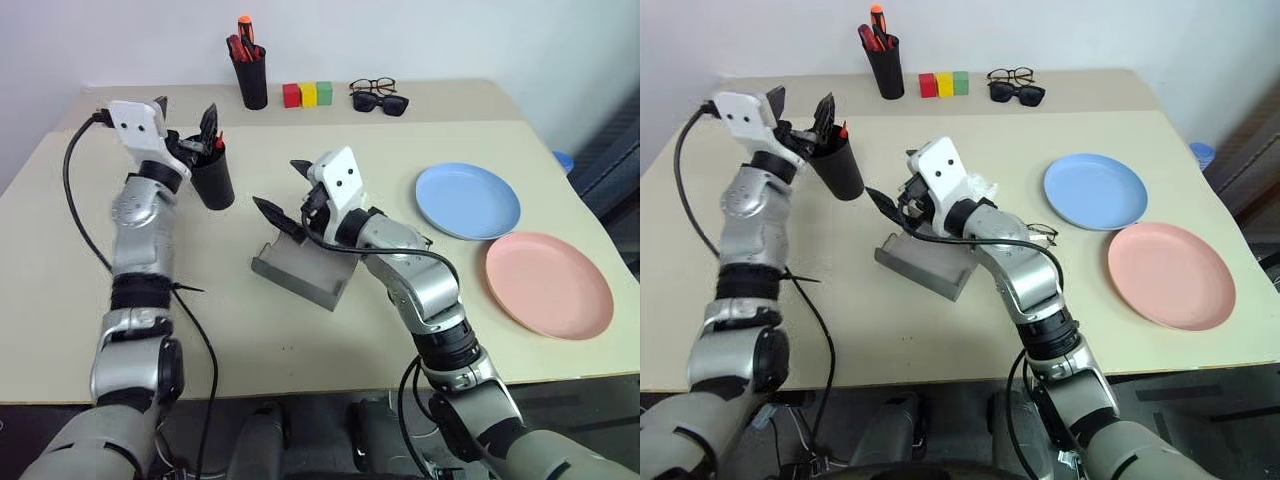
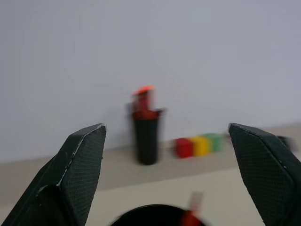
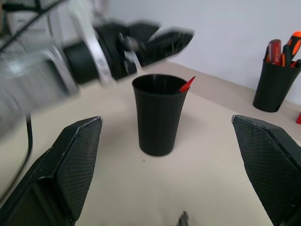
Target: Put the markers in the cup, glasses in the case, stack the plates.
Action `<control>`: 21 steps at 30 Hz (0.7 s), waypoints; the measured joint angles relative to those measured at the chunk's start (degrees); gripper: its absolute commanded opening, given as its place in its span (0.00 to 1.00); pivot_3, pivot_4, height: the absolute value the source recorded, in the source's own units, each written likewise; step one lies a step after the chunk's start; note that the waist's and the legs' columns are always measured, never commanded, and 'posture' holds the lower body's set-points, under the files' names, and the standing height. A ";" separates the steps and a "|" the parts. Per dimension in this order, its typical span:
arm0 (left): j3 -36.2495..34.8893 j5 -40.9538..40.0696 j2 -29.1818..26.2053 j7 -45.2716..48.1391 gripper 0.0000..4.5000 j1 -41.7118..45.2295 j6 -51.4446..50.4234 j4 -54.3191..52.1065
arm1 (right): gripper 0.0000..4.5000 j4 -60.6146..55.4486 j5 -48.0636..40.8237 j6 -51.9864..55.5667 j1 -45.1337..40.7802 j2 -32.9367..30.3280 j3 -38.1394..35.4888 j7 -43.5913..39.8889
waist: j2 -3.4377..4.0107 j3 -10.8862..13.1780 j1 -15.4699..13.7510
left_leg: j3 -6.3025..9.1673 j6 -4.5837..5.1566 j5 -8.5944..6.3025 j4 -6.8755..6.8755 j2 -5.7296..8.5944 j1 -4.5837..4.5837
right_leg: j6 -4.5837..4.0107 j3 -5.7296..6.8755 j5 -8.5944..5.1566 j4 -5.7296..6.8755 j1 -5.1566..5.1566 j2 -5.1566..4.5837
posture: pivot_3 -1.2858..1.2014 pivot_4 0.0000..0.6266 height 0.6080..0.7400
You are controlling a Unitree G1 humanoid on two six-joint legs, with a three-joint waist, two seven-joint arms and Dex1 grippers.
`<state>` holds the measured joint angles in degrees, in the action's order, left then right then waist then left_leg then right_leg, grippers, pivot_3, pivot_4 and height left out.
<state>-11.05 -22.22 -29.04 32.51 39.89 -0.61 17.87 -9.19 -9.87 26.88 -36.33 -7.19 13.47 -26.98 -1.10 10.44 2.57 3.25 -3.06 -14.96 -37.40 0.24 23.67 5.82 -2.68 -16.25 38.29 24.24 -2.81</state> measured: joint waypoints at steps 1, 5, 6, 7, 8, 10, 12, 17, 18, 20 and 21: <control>1.68 -1.97 -3.29 4.67 0.97 -3.15 -4.45 -5.14 | 1.00 -0.69 -0.10 0.29 0.65 -1.50 -0.60 -0.61 | 0.01 0.00 0.11 | -0.01 0.00 0.00 0.00 0.00 -0.02 | 0.00 -0.02 0.00 0.01 -0.01 -0.01 | 0.52 0.24 1.00; 10.54 -5.03 -15.81 20.70 0.97 -12.41 -19.47 -18.87 | 1.00 -2.84 -0.84 1.64 2.68 -7.29 -3.66 -2.93 | 0.09 0.04 0.17 | -0.05 0.00 0.00 0.10 -0.04 -0.17 | -0.03 -0.07 -0.02 0.04 -0.08 0.08 | 0.52 0.24 1.00; 13.13 -4.42 -18.04 23.94 0.97 -13.38 -21.13 -20.66 | 1.00 -4.07 -1.55 2.22 3.19 -8.50 -4.21 -3.85 | 0.09 0.04 0.06 | -0.03 0.00 0.00 0.10 -0.06 -0.18 | -0.03 -0.06 -0.02 0.04 -0.10 0.12 | 0.52 0.24 1.00; 15.19 -3.77 -19.19 26.37 0.97 -13.80 -22.06 -21.70 | 1.00 -5.40 -2.23 2.84 3.69 -9.75 -4.55 -5.03 | 0.09 0.04 -0.07 | -0.01 0.00 0.00 0.10 -0.06 -0.20 | -0.04 -0.04 -0.02 0.03 -0.15 0.13 | 0.52 0.24 1.00; 17.14 -2.87 -19.87 28.29 0.97 -13.70 -22.96 -22.25 | 1.00 -6.97 -3.00 3.38 4.39 -11.37 -4.67 -6.53 | 0.11 0.05 -0.21 | -0.02 0.00 0.00 0.08 -0.05 -0.20 | -0.04 0.01 -0.03 0.00 -0.23 0.13 | 0.52 0.24 1.00; 20.43 -0.63 -19.93 30.80 0.97 -12.79 -23.07 -21.99 | 1.00 -10.03 -4.87 4.79 6.13 -14.61 -4.66 -9.87 | 0.09 0.05 -0.38 | -0.03 0.01 -0.01 0.02 -0.05 -0.21 | -0.04 0.07 -0.03 -0.10 -0.36 0.13 | 0.52 0.24 1.00; 23.78 2.42 -18.64 32.69 0.97 -9.98 -22.30 -19.80 | 1.00 -13.70 -6.74 6.24 9.44 -19.17 -4.62 -13.69 | 0.10 0.05 -0.80 | -0.02 0.04 -0.02 -0.01 -0.03 -0.22 | -0.03 0.12 -0.03 -0.18 -0.48 0.12 | 0.52 0.24 1.00; 30.15 9.27 -15.62 37.48 0.92 -4.35 -18.61 -12.81 | 1.00 -18.06 -8.70 8.71 16.50 -25.94 -5.31 -17.23 | 0.09 0.06 -1.11 | -0.10 0.09 -0.05 -0.08 -0.06 -0.29 | -0.03 0.07 -0.03 -0.19 -0.52 0.18 | 0.52 0.24 1.00; 31.07 10.37 -15.37 38.56 0.86 -3.77 -17.78 -11.56 | 1.00 -18.46 -8.86 8.95 16.96 -26.50 -5.49 -17.25 | 0.09 0.06 -1.04 | -0.09 0.09 -0.05 -0.08 -0.07 -0.29 | -0.03 0.06 -0.03 -0.19 -0.52 0.19 | 0.52 0.24 1.00; 32.14 11.82 -14.82 40.03 0.71 -3.01 -16.65 -9.56 | 1.00 -19.11 -8.88 9.12 17.43 -27.20 -5.89 -16.95 | 0.09 0.06 -0.96 | -0.08 0.09 -0.05 -0.09 -0.07 -0.29 | -0.03 0.07 -0.03 -0.18 -0.52 0.19 | 0.52 0.24 1.00; 32.48 12.43 -14.51 40.78 0.59 -2.64 -16.15 -8.72 | 1.00 -19.35 -8.87 9.12 17.59 -27.31 -6.04 -16.56 | 0.09 0.06 -0.99 | -0.08 0.09 -0.05 -0.09 -0.07 -0.29 | -0.03 0.06 -0.03 -0.18 -0.53 0.17 | 0.52 0.24 1.00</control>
<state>21.44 -9.79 -43.55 73.29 37.25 -16.77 9.15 -28.54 -18.73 36.00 -18.74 -34.50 7.43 -43.54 -1.01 10.50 1.58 3.17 -2.97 -15.01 -37.49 0.16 23.38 5.79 -2.62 -16.28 38.11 23.71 -2.63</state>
